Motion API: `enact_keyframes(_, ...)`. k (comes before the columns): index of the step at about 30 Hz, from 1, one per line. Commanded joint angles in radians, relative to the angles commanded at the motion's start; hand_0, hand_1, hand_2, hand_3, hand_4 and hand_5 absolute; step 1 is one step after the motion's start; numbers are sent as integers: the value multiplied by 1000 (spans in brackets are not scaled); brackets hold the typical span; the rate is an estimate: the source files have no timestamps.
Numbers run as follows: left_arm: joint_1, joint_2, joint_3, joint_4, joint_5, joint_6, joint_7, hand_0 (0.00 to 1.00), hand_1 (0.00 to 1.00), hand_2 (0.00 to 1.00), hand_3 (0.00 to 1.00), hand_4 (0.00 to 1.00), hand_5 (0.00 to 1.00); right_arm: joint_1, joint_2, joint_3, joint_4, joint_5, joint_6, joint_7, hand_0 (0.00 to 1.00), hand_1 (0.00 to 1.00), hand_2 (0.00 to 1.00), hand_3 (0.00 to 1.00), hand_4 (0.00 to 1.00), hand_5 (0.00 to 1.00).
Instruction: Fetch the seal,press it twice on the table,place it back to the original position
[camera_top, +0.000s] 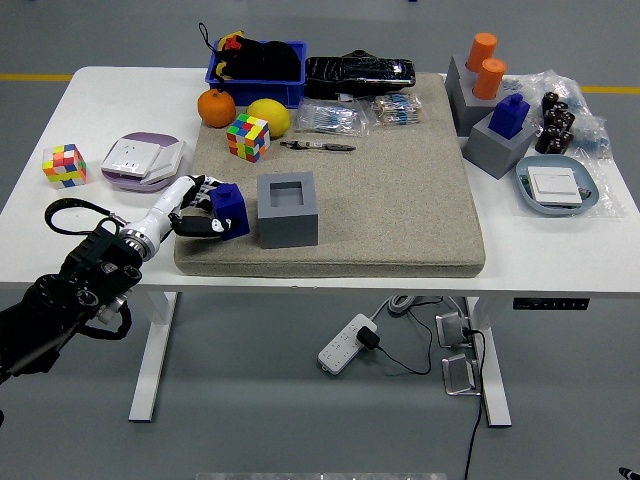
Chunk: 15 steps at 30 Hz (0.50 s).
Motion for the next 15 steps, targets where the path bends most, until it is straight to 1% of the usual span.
enact_keyframes(5,-4,10,-11,-6,11,-1,0,636,503,464,578,706,2,1,1,2,0,0,0,1,814,712,683,688,726,505)
enact_keyframes(9,-17,40,-73,-47,67,5,-6,636,503,464,578,706,2,0,0,6,1,-2,-1,1,814,712,683,688,726,505)
enact_keyframes(11,-33,64,-128,-75,102,8,-11,636,503,464,578,706,2,0,-1,8,1,-3,-2,1,814,712,683,688,725,505)
enact_keyframes(12,-37,71,-146,-83,114,9,-13,636,503,464,578,706,2,0,-1,8,1,-3,-2,1,814,712,683,688,725,505)
enact_keyframes(14,-56,95,-200,-118,146,13,-17,636,503,464,578,706,2,-1,-1,10,0,-3,-2,1,814,712,683,688,725,505)
enact_keyframes(15,-63,102,-220,-134,157,14,-19,636,503,464,578,706,2,-2,-1,10,0,-4,-2,1,814,712,683,688,725,505)
